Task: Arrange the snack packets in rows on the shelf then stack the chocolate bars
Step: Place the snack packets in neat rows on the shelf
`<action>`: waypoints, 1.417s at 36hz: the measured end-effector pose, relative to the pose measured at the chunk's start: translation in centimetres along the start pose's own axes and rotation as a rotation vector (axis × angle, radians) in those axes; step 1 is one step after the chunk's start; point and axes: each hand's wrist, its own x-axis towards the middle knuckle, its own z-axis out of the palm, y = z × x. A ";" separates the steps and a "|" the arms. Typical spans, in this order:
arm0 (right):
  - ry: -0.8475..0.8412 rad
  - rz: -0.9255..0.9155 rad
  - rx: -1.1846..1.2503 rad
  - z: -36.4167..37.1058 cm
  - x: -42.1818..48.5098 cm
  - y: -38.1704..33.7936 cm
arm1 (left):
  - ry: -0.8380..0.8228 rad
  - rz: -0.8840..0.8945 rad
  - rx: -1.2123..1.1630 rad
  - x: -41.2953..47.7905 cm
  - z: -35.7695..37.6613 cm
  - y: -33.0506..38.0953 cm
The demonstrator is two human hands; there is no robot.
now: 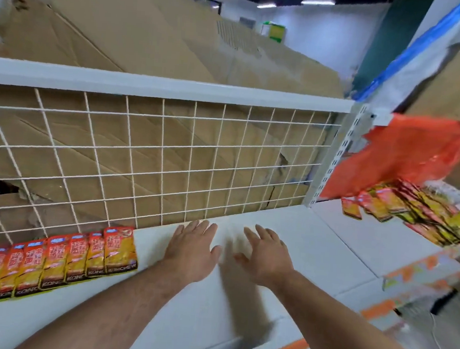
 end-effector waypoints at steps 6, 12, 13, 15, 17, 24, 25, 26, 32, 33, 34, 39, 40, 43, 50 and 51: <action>0.041 0.065 0.053 -1.3 -2.3 7.0 | -0.009 0.053 0.018 0.6 0.2 7.0; 0.067 0.092 0.099 -2.1 -5.2 14.9 | 0.008 0.088 0.036 0.7 1.3 15.0; 0.066 0.097 0.110 -2.3 -5.7 16.3 | 0.001 0.088 0.028 0.7 1.6 16.5; 0.065 0.107 0.121 -2.8 -6.8 19.2 | -0.010 0.093 0.011 0.8 2.1 19.6; 0.070 0.120 0.127 -3.4 -7.8 22.1 | -0.016 0.108 -0.002 1.1 2.7 22.7; 0.072 0.165 0.153 -4.9 -10.3 31.1 | -0.038 0.168 -0.012 2.7 4.4 32.0; 0.074 0.169 0.156 -5.1 -10.5 32.1 | -0.036 0.177 -0.006 3.0 4.5 33.0; 0.074 0.174 0.162 -5.2 -10.7 33.1 | -0.032 0.186 0.001 3.3 4.7 34.0; 0.094 0.215 0.189 -4.9 -10.0 37.4 | -0.031 0.238 0.022 6.4 6.1 37.6; 0.095 0.220 0.181 -4.8 -9.7 37.9 | -0.037 0.246 0.024 7.0 6.5 38.0; 0.092 0.228 0.175 -4.7 -9.3 38.4 | -0.043 0.253 0.026 7.6 6.9 38.3; 0.086 0.258 0.166 -4.8 -7.1 40.5 | -0.043 0.287 0.023 11.7 8.1 39.7; 0.091 0.264 0.161 -4.8 -6.4 40.9 | -0.041 0.295 0.027 12.6 8.3 39.9; 0.090 0.288 0.155 -5.3 -4.1 42.2 | -0.039 0.316 0.039 15.8 8.7 40.7; 0.075 0.312 0.164 -6.7 1.7 44.8 | -0.017 0.352 -0.002 22.6 9.3 41.8; 0.076 0.313 0.165 -6.8 2.5 45.1 | -0.015 0.356 -0.009 23.5 9.4 41.9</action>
